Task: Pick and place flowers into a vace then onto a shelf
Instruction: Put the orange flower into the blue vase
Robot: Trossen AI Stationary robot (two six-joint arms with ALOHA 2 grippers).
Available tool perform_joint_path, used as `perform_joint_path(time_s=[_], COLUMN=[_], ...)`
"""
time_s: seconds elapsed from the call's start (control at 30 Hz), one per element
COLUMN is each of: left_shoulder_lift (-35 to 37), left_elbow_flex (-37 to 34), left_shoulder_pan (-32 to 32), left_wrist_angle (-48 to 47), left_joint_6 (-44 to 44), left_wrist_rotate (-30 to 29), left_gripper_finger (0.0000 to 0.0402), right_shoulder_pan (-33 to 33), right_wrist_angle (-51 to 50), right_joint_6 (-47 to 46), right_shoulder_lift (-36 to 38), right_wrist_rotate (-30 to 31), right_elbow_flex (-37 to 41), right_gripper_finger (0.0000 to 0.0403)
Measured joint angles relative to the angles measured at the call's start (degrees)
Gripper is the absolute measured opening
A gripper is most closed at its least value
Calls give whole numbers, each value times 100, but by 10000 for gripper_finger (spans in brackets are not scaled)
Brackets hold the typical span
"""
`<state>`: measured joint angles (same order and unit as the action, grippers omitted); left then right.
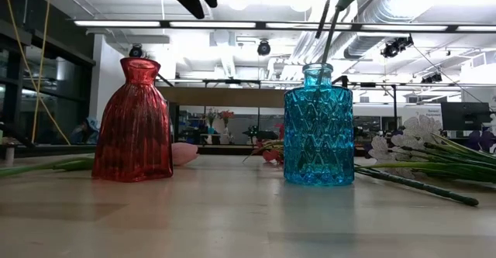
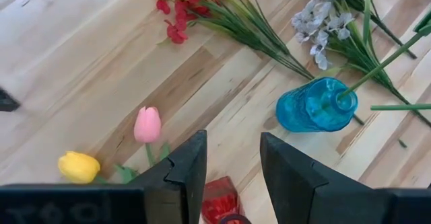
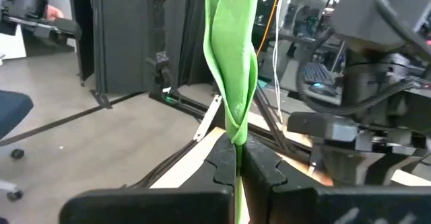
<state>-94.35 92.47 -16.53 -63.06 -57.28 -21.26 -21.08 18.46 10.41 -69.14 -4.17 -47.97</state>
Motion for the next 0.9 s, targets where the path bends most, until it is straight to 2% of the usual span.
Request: perform_joint_path(time_s=[0.37, 0.9], left_shoulder_lift=[-4, -4], left_elbow_flex=[0, 0], left_shoulder_pan=[0, 0], left_wrist_angle=[-316, -443], left_joint_6=[-2, -7], left_wrist_rotate=[4, -7], left_gripper_finger=[172, 172], right_shoulder_pan=[322, 494], right_wrist_angle=[-114, -325], right_joint_6=[-138, -297], right_shoulder_lift=[-371, -372], right_wrist_rotate=[-6, -70], right_elbow_flex=[2, 2], right_gripper_finger=[0, 4])
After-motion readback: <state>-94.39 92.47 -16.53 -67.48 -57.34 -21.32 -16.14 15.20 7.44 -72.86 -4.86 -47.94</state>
